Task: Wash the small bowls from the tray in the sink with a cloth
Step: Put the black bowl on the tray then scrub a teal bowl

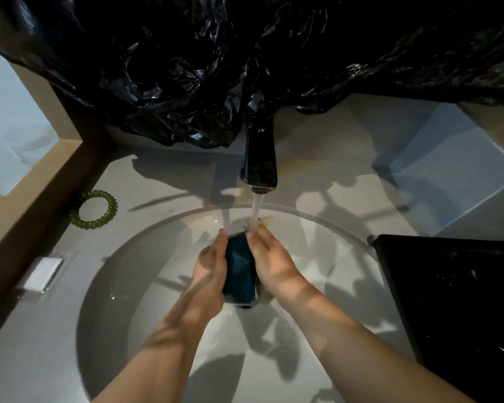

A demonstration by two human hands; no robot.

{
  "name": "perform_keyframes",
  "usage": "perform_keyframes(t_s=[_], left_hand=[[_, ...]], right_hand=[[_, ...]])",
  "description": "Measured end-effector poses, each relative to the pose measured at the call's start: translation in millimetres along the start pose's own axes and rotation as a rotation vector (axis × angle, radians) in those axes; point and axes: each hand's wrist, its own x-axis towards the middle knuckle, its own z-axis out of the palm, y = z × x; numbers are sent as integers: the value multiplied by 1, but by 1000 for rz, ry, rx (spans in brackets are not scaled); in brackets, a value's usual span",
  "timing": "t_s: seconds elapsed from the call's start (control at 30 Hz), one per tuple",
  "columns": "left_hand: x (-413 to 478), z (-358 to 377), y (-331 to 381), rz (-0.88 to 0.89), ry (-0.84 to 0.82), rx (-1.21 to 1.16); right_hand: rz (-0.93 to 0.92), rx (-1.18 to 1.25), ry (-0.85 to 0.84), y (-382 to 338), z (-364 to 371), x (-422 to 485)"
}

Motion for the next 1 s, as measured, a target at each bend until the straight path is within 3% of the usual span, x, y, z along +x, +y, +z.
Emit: perform_keyframes(t_s=[0.07,0.17,0.3,0.37,0.43,0.53,0.6,0.7,0.83,0.9,1.0], left_hand=[[2,-1,5,-21,0,-21],[8,-8,12,-191,-57,-144],[9,-8,7,-98,-71,-80],[3,-4,3,-119,-101,-23],[-2,0,-1,-104,-145,81],[0,2,-3,-9,-158,136],[2,2,-2,27,-137,144],[4,-1,-1,11,-68,140],[6,-4,3,-180,-73,-14],[8,-4,2,-116,-96,102],[9,-5,1,3,-125,227]], right_hand=[[-19,169,-26,3,8,-12],[-115,164,-111,4,4,-30],[-485,-246,-45,-3,4,-31],[-583,-428,-50,-3,2,-21],[-510,-405,-11,-6,-7,-11],[-209,-78,73,-7,-16,3],[-91,12,101,-5,-12,2],[-168,5,105,-3,7,-17],[-503,-460,29,3,19,-32],[-643,-553,60,11,8,-16],[-344,-338,-19,8,-10,6]])
